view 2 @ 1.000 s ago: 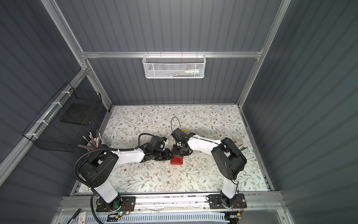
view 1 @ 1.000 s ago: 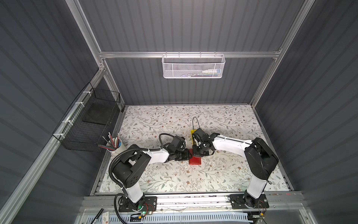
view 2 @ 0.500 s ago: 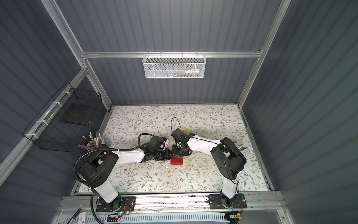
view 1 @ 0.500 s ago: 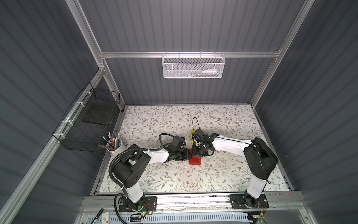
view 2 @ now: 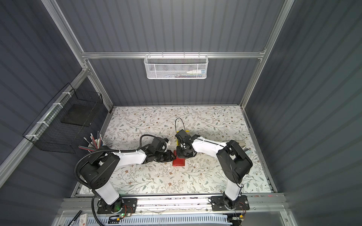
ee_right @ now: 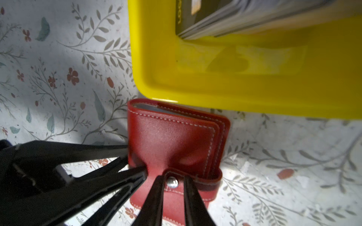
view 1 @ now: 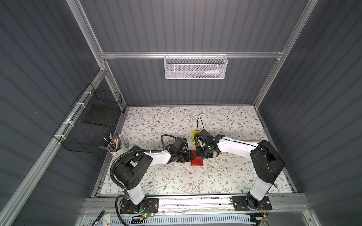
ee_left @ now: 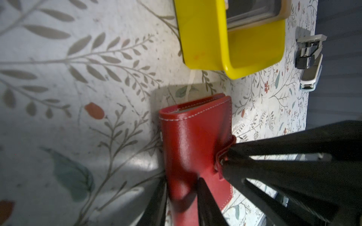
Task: Insert credit cards into a card holder
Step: Close the button on the card holder, then reset both arms
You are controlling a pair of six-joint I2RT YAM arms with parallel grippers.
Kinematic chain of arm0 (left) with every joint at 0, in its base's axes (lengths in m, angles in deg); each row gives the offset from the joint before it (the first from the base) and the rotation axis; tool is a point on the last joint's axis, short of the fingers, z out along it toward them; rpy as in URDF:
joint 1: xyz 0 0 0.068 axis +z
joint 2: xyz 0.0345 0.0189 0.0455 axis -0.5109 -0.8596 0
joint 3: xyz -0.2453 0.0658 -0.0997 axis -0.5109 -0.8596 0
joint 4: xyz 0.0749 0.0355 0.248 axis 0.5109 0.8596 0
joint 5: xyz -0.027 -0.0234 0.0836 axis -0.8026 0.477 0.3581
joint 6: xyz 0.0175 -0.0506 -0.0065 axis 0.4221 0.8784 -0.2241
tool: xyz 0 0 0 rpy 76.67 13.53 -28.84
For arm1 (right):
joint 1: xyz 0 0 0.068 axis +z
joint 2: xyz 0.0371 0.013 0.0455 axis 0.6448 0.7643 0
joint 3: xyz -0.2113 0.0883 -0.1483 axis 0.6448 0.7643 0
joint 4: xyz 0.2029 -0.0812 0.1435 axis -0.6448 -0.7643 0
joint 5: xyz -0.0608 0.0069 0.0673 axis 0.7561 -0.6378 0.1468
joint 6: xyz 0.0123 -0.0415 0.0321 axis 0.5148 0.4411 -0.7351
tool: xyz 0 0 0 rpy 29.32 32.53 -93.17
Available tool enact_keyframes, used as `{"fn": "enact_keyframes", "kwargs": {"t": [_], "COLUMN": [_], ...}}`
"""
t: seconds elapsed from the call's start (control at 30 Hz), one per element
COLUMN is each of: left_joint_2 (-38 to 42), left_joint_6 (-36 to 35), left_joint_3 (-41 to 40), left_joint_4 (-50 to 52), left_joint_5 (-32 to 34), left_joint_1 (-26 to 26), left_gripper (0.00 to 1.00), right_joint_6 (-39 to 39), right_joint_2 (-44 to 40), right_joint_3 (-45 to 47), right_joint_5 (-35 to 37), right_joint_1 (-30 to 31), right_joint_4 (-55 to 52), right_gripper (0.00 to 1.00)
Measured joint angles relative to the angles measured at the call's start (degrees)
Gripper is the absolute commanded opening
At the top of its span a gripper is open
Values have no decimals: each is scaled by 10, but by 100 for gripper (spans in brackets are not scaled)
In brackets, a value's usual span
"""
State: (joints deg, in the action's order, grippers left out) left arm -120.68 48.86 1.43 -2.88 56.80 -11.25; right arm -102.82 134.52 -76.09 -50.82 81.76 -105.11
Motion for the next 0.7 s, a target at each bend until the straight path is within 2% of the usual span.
{"fn": "enact_keyframes", "kwargs": {"t": [0.1,0.33,0.53,0.57,0.6,0.67,0.7], "left_joint_2": [0,0,6,11,17,32,42], "left_joint_6": [0,-2,-9,-12,-15,-24,-29], "left_joint_3": [0,5,24,28,31,38,42], "left_joint_4": [1,11,59,73,88,116,130], "left_joint_5": [0,4,27,35,44,62,69], "left_joint_1": [0,-1,-4,-4,-4,-3,0], "left_gripper": [28,29,36,41,46,59,71], "right_joint_6": [8,32,62,68,69,74,76], "right_joint_2": [-26,-98,-150,-162,-173,-199,-214], "right_joint_3": [14,59,102,111,118,132,141], "right_joint_5": [0,-6,-14,-14,-13,-10,-9], "right_joint_1": [0,-1,-5,-7,-10,-19,-27], "right_joint_4": [0,41,87,94,100,111,116], "right_gripper": [26,44,80,92,99,99,99]}}
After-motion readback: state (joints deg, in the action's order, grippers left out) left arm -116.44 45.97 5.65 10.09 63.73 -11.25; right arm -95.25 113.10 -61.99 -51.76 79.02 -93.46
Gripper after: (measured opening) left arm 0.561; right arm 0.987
